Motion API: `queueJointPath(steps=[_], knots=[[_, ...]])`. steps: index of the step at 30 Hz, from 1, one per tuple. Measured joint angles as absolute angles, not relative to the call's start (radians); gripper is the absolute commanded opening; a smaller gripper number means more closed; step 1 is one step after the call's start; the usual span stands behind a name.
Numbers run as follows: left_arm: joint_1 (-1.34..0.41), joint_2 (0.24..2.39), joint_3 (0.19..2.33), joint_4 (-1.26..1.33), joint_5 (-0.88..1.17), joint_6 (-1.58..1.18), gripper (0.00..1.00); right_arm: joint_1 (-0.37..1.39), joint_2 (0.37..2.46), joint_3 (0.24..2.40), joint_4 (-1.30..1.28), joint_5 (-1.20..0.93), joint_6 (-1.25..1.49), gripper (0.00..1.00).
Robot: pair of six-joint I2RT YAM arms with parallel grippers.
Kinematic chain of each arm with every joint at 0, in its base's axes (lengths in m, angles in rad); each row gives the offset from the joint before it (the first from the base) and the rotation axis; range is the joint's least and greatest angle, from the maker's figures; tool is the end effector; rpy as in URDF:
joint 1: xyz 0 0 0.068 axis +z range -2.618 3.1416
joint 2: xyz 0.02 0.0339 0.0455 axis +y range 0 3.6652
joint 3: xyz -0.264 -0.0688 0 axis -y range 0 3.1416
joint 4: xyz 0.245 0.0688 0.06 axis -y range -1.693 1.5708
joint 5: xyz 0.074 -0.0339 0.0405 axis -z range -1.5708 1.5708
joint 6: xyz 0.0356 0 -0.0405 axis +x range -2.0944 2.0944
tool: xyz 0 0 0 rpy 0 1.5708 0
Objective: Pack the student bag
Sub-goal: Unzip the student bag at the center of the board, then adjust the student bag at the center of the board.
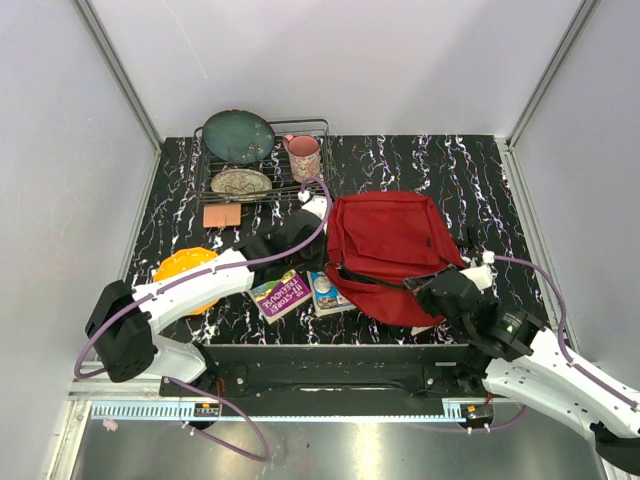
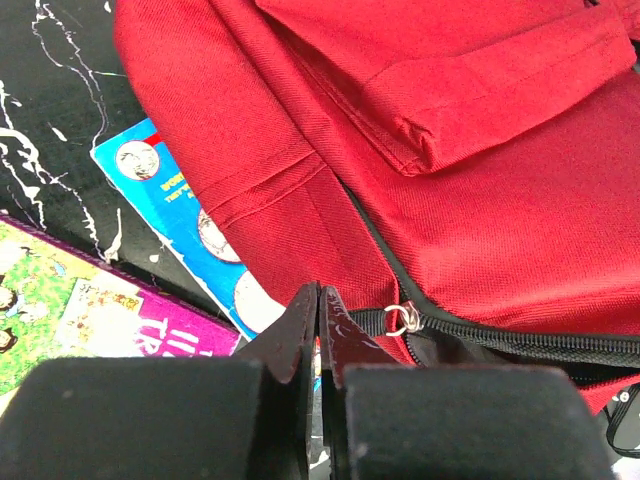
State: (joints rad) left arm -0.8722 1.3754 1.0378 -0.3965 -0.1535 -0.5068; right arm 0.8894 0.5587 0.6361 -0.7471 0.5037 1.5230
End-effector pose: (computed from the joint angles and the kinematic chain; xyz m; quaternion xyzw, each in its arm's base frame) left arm 0.1977 -0.2269 0.2748 0.1349 0.9016 -0.2036 0.3571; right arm 0.0878 0.0810 0.2669 0.3747 0.7946 0.3140 0.3600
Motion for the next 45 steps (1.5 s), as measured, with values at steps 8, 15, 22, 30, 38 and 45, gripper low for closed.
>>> queueJointPath(steps=[8,15,22,30,38,45], knots=[[-0.848,1.383,1.038,-0.402,-0.163,-0.498,0.0,0.887,0.625,0.65,-0.711,0.499,1.451,0.0],[-0.782,1.408,1.044,-0.437,-0.166,-0.473,0.29,0.881,0.823,0.767,-0.638,0.494,1.321,0.0],[-0.741,1.325,1.042,-0.536,-0.17,-0.429,0.99,0.817,1.01,0.884,-0.583,0.499,1.17,0.0],[-0.741,1.043,1.1,-0.614,-0.245,-0.415,0.99,0.696,1.314,1.055,-0.471,0.398,1.039,0.0],[-0.741,0.97,1.085,-0.692,-0.274,-0.426,0.99,0.469,1.417,1.422,-0.515,0.356,0.871,0.0],[-0.741,0.965,1.069,-0.725,-0.275,-0.44,0.99,0.376,1.579,1.789,-0.584,0.403,0.743,0.0]])
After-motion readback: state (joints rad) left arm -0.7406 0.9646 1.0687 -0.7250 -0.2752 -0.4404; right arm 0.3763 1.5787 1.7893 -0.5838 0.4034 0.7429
